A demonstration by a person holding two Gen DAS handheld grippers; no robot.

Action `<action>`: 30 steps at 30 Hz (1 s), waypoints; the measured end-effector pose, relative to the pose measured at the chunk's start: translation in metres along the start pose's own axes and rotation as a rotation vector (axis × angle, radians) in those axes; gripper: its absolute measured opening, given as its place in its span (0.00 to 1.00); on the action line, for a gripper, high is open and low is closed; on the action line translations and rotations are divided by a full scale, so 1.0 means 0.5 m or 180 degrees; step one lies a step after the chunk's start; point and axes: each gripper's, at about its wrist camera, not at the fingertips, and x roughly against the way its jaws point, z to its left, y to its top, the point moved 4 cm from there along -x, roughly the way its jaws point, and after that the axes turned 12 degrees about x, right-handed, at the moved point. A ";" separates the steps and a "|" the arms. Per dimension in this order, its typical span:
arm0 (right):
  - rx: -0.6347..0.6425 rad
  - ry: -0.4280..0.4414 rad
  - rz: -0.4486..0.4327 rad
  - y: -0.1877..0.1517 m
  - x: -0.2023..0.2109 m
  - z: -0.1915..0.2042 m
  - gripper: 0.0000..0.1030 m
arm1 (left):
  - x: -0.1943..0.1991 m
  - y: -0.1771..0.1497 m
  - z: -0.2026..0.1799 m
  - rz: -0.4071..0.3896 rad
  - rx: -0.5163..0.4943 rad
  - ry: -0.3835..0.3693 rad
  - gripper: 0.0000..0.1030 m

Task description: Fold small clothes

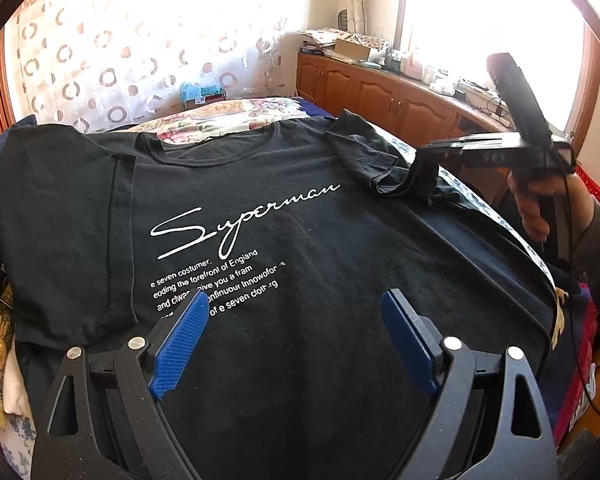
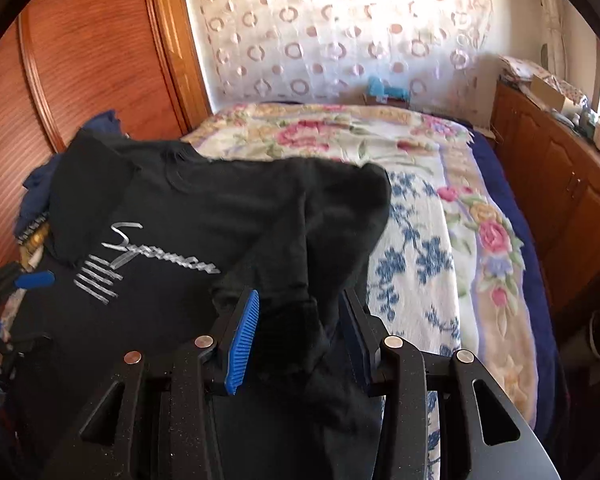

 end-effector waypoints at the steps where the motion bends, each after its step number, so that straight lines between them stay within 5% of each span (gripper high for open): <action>1: -0.0025 -0.0057 0.0060 -0.001 -0.013 0.000 0.42 | -0.002 0.002 0.000 0.0000 -0.0007 0.0000 0.86; 7: -0.0199 -0.0083 0.0049 0.006 -0.001 -0.006 0.39 | -0.004 0.011 0.003 -0.0027 0.0008 0.0028 0.86; 9: -0.0139 0.0005 0.0025 0.010 -0.002 0.005 0.05 | -0.003 0.011 0.004 -0.0036 0.0021 0.0034 0.86; 18: -0.0057 0.0450 0.0073 -0.020 0.029 0.073 0.05 | -0.007 0.029 0.009 -0.0088 0.0046 0.0073 0.86; 22: 0.0003 0.0531 0.0162 -0.038 0.034 0.076 0.35 | -0.029 0.051 0.001 -0.0076 0.0046 0.0145 0.86; 25: -0.0049 0.0479 0.0104 -0.044 0.050 0.056 0.38 | -0.054 0.072 -0.015 -0.0057 0.0028 0.0107 0.86; 30: -0.0042 -0.0086 -0.0103 -0.067 0.081 0.001 0.44 | -0.115 0.110 -0.071 0.0004 -0.0121 0.0025 0.86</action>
